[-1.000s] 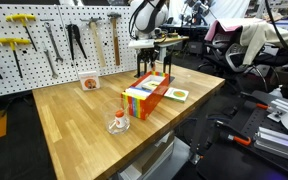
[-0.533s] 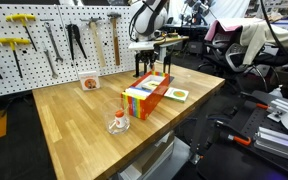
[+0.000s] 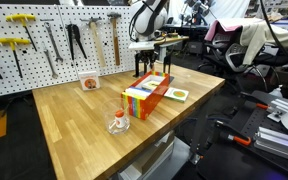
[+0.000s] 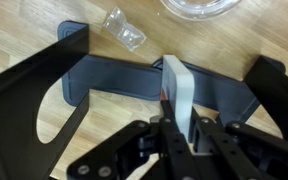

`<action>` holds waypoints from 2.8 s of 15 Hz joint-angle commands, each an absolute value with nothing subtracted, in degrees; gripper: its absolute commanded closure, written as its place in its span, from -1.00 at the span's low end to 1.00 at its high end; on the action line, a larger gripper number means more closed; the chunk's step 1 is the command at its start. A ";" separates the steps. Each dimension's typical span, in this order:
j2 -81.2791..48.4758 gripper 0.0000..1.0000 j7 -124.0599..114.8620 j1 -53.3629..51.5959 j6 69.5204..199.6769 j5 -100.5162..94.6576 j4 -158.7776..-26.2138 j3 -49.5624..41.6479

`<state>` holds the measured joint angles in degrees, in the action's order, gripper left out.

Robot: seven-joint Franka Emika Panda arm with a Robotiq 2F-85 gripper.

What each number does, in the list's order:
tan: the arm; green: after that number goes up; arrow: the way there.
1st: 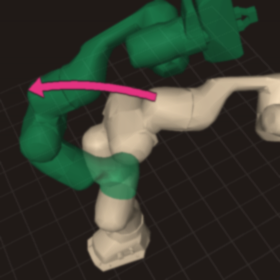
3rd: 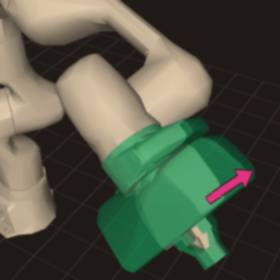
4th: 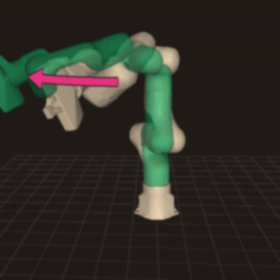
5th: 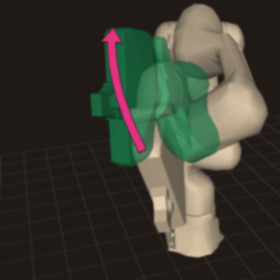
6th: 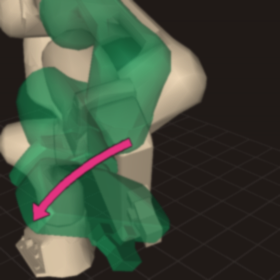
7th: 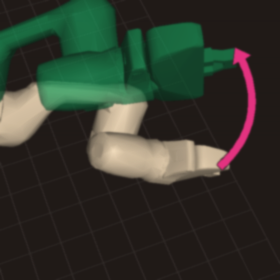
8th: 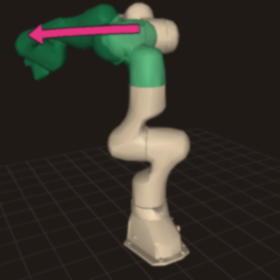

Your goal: Remove the book that's slightly open and put it on the black thing nearest to the box

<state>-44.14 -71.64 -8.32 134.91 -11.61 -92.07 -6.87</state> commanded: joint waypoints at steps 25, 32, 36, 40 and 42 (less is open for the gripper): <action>-46.18 -1.00 -64.83 -7.30 135.16 -7.42 -90.30 -7.13; -45.96 -1.00 -64.64 -7.38 135.43 -7.61 -90.68 -7.63; -45.80 -1.00 -64.82 -7.51 135.65 -7.93 -90.97 -8.09; -45.50 -1.00 -64.73 -7.65 136.40 -8.32 -91.16 -8.58; -45.38 -1.00 -64.63 -7.66 136.68 -8.26 -91.22 -8.67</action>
<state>-45.53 -66.44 -7.81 135.51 -9.20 -91.39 -8.42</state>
